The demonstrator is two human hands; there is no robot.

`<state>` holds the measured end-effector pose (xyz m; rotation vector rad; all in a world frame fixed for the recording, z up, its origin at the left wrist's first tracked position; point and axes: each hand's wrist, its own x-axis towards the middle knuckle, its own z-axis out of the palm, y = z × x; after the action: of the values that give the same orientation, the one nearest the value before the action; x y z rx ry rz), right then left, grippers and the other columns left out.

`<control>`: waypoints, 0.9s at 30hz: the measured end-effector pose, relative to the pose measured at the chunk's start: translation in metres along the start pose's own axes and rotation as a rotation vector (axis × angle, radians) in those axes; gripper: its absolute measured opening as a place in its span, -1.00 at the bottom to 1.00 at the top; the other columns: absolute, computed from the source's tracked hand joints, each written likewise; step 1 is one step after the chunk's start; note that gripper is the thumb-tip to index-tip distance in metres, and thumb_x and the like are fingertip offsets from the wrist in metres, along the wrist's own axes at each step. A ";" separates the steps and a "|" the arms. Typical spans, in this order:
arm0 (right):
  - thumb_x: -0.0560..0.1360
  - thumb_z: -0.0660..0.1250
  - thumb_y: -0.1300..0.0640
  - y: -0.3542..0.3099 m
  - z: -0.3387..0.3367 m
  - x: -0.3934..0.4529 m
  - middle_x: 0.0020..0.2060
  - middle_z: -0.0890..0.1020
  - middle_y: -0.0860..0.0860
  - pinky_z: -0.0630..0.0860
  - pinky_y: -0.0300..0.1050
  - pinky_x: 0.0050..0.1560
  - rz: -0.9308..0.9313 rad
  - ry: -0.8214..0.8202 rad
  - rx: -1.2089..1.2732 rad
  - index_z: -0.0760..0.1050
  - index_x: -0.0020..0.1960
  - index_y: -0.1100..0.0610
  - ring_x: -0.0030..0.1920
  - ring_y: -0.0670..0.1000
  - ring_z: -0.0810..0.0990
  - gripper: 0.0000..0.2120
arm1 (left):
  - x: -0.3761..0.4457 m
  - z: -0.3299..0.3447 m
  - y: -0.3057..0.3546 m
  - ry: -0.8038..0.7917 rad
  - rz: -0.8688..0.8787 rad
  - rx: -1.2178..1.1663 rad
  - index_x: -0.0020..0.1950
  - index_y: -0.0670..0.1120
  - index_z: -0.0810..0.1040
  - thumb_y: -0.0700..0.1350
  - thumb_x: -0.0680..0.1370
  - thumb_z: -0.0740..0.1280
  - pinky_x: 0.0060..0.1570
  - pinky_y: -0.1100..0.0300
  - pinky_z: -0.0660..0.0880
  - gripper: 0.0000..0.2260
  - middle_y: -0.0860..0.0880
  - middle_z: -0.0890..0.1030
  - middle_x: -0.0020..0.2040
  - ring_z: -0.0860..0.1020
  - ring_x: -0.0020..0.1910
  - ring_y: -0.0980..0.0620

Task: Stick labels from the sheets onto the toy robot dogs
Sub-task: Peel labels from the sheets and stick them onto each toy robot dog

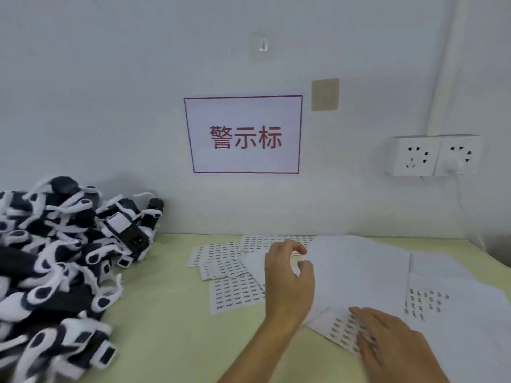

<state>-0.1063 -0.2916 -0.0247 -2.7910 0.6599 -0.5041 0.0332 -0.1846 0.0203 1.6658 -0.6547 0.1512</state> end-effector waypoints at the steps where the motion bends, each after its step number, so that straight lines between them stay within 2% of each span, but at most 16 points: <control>1: 0.55 0.26 -0.12 -0.001 -0.001 -0.001 0.40 0.41 -0.22 0.43 -0.09 0.31 -0.005 0.003 -0.003 0.21 0.47 -0.28 0.38 -0.14 0.42 -0.49 | 0.013 -0.018 -0.009 -0.047 -0.021 0.141 0.08 0.14 0.49 -0.16 0.53 0.28 0.21 0.20 0.42 -0.79 0.14 0.44 0.28 0.36 0.32 0.14; 3: 0.26 0.62 0.11 0.005 0.000 -0.001 0.10 0.68 -0.03 0.67 0.07 -0.11 -0.037 0.023 -0.012 0.48 0.32 -0.10 0.00 0.03 0.71 -0.33 | 0.040 -0.059 -0.025 -0.089 -0.134 0.425 0.38 0.13 0.38 -0.03 0.56 0.33 0.46 -0.01 0.25 -0.61 0.03 0.13 0.56 0.07 0.54 -0.02; 5: 0.14 0.64 0.22 0.010 0.008 -0.003 -0.11 0.73 0.09 0.63 0.04 -0.42 -0.053 0.189 -0.081 0.60 0.19 0.09 -0.30 0.11 0.72 -0.37 | 0.065 -0.098 -0.033 -0.110 -0.211 0.756 0.54 0.08 0.18 0.10 0.56 0.33 0.51 -0.12 0.10 -0.41 -0.04 -0.03 0.61 -0.05 0.58 -0.17; 8: 0.31 0.45 0.10 0.010 0.005 -0.001 -0.14 0.73 0.11 0.62 0.03 -0.43 -0.086 0.244 -0.115 0.65 0.11 0.16 -0.33 0.14 0.72 -0.63 | 0.100 -0.146 -0.036 -0.164 -0.170 1.213 0.53 0.02 0.19 0.15 0.55 0.31 0.41 -0.11 0.19 -0.39 -0.14 0.21 0.51 0.17 0.49 -0.26; 11: 0.02 0.68 0.25 0.015 0.018 0.005 -0.18 0.73 0.14 0.63 0.09 -0.44 -0.044 0.190 -0.114 0.67 0.06 0.17 -0.34 0.17 0.71 -0.39 | 0.127 -0.183 -0.027 -0.267 -0.065 1.676 0.43 -0.02 0.31 0.04 0.54 0.29 0.37 -0.18 0.22 -0.53 -0.15 0.37 0.38 0.30 0.41 -0.25; 12: 0.09 0.67 0.15 0.014 0.020 0.006 -0.16 0.73 0.15 0.63 0.13 -0.42 -0.049 0.192 -0.122 0.67 0.06 0.18 -0.32 0.19 0.71 -0.45 | 0.135 -0.194 -0.024 -0.299 -0.032 1.843 0.43 -0.02 0.32 -0.01 0.55 0.27 0.39 -0.21 0.20 -0.55 -0.16 0.36 0.41 0.29 0.42 -0.26; 13: 0.29 0.56 -0.03 0.013 0.019 0.006 -0.15 0.72 0.14 0.64 0.14 -0.41 -0.063 0.199 -0.115 0.67 0.05 0.19 -0.31 0.19 0.72 -0.57 | 0.142 -0.205 -0.021 -0.343 -0.009 1.995 0.45 -0.02 0.32 -0.05 0.57 0.24 0.41 -0.22 0.19 -0.56 -0.18 0.34 0.44 0.29 0.43 -0.26; 15: 0.58 0.01 -0.28 0.017 0.021 0.006 -0.17 0.71 0.10 0.66 -0.08 -0.35 -0.085 0.218 -0.110 0.67 0.03 0.20 -0.34 0.14 0.71 -0.34 | 0.154 -0.223 -0.018 -0.465 -0.014 2.211 0.50 -0.01 0.31 -0.09 0.61 0.22 0.41 -0.15 0.22 -0.56 -0.17 0.29 0.49 0.30 0.44 -0.20; 16: 0.62 -0.13 -0.27 0.018 0.023 0.008 -0.17 0.71 0.07 0.60 -0.26 -0.27 -0.112 0.230 -0.102 0.67 0.02 0.19 -0.33 0.08 0.72 -0.27 | 0.159 -0.230 -0.017 -0.518 -0.039 2.269 0.50 0.00 0.32 -0.09 0.62 0.23 0.40 -0.12 0.24 -0.57 -0.14 0.28 0.49 0.30 0.44 -0.16; 18: 0.65 -0.03 -0.21 0.024 0.020 0.012 0.03 0.65 -0.11 0.38 -0.44 0.11 -0.105 0.094 -0.045 0.57 0.23 0.03 -0.08 -0.07 0.71 -0.50 | 0.165 -0.239 -0.020 -0.576 -0.056 2.308 0.48 -0.02 0.38 -0.13 0.63 0.24 0.37 -0.07 0.31 -0.61 -0.11 0.30 0.48 0.34 0.42 -0.14; 19: 0.64 0.07 -0.18 0.049 0.025 0.015 0.22 0.52 -0.21 0.19 -0.51 0.26 -0.213 0.156 0.034 0.33 0.40 -0.15 0.17 -0.16 0.61 -0.64 | 0.168 -0.242 -0.023 -0.585 -0.052 2.294 0.46 -0.05 0.40 -0.18 0.64 0.23 0.34 -0.04 0.35 -0.63 -0.11 0.33 0.45 0.38 0.39 -0.14; 21: 0.62 0.10 -0.19 0.085 0.050 0.015 0.44 0.23 -0.32 0.01 -0.46 0.40 -0.317 0.129 0.134 -0.16 0.32 -0.40 0.44 -0.24 0.31 -0.54 | 0.168 -0.243 -0.029 -0.624 -0.043 2.259 0.41 -0.11 0.43 -0.29 0.63 0.21 0.27 0.02 0.44 -0.65 -0.10 0.42 0.38 0.46 0.33 -0.15; 23: 0.61 0.17 -0.17 0.066 0.049 0.020 0.44 0.15 -0.48 0.11 -0.37 0.43 -0.246 -0.066 0.159 -0.09 0.24 -0.47 0.44 -0.21 0.32 -0.55 | 0.167 -0.244 -0.033 -0.690 0.017 2.247 0.37 -0.12 0.46 -0.30 0.61 0.24 0.20 0.08 0.48 -0.67 -0.06 0.50 0.32 0.50 0.29 -0.12; 24: 0.60 0.18 -0.18 0.056 0.043 0.021 0.39 0.23 -0.53 0.20 -0.33 0.40 -0.157 -0.039 0.068 0.05 0.26 -0.47 0.40 -0.19 0.40 -0.62 | 0.167 -0.244 -0.033 -0.714 0.058 2.251 0.36 -0.12 0.47 -0.28 0.61 0.26 0.17 0.09 0.50 -0.68 -0.04 0.52 0.28 0.50 0.27 -0.10; 26: 0.55 0.21 -0.23 0.043 0.038 0.017 0.16 0.63 -0.20 0.50 -0.29 0.14 -0.165 0.161 0.067 0.36 0.25 -0.30 0.04 -0.06 0.69 -0.72 | 0.168 -0.247 -0.030 -0.705 0.125 2.221 0.30 -0.09 0.47 -0.19 0.57 0.31 0.08 0.08 0.53 -0.70 -0.01 0.54 0.19 0.48 0.16 -0.06; 27: 0.52 0.24 -0.24 0.037 0.036 0.017 -0.05 0.71 -0.03 0.64 -0.19 -0.15 -0.136 0.135 0.007 0.51 0.16 -0.15 -0.19 0.02 0.73 -0.71 | 0.168 -0.249 -0.027 -0.687 0.145 2.173 0.27 -0.07 0.48 -0.12 0.54 0.33 0.00 0.09 0.54 -0.70 0.00 0.54 0.16 0.45 0.11 -0.05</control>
<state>-0.0928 -0.3272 -0.0641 -2.8269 0.4948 -0.7245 0.2509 -0.0048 0.1259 3.8459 -1.2503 0.5087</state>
